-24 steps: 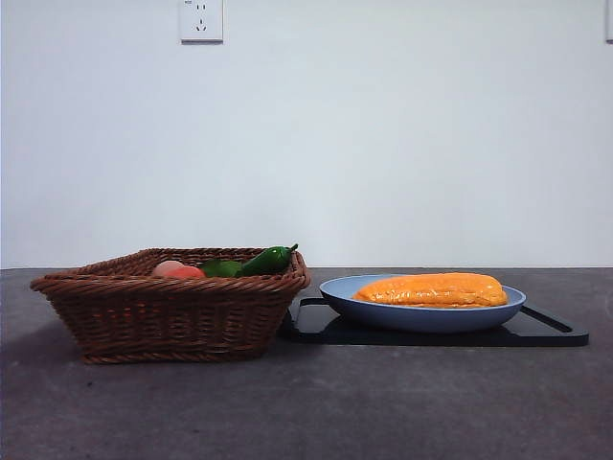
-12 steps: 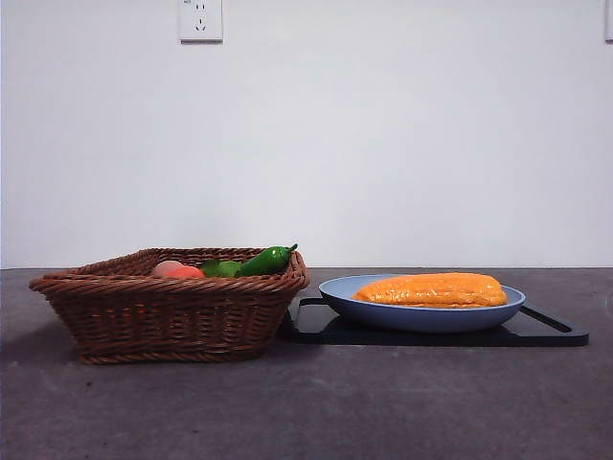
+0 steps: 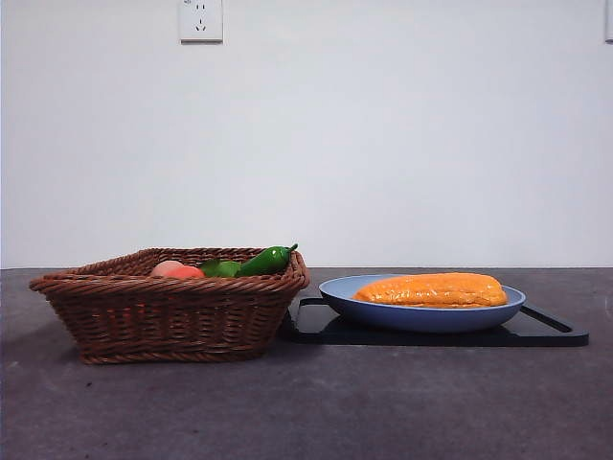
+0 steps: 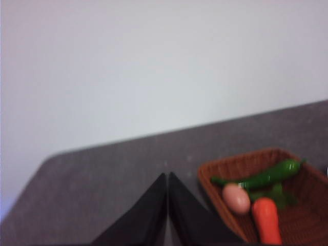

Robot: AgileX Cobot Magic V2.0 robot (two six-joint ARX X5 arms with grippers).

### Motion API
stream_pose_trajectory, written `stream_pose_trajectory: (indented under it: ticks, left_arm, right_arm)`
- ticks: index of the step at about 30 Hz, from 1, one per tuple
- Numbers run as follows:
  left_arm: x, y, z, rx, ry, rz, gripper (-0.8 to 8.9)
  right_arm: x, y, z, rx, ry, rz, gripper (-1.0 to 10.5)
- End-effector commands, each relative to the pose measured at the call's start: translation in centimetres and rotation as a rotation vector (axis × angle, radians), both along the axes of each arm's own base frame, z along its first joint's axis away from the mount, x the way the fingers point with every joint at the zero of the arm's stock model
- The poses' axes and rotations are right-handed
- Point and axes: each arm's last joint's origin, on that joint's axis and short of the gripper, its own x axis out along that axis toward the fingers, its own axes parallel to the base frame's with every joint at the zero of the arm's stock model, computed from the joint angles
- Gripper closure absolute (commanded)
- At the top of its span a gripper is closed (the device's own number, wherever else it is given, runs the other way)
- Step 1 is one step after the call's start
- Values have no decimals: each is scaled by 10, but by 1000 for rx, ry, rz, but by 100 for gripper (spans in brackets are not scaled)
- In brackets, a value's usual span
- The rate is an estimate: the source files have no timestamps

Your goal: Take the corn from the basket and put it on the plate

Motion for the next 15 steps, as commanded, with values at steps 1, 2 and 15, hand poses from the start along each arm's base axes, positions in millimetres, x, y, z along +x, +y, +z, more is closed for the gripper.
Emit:
stream_pose_trajectory:
  ticks: [1,2,15]
  left_arm:
    - [0,1,-20,-44,10,13,806]
    - [1,1,-28,-50,19,17,806]
    - [11,4,-96,-87,162,54,806]
  right_arm:
    - [1,1,2,10,-8,1,944]
    - [1,1,2,10,-8,1,944]
    - [1,1,2,10,-9,1,944]
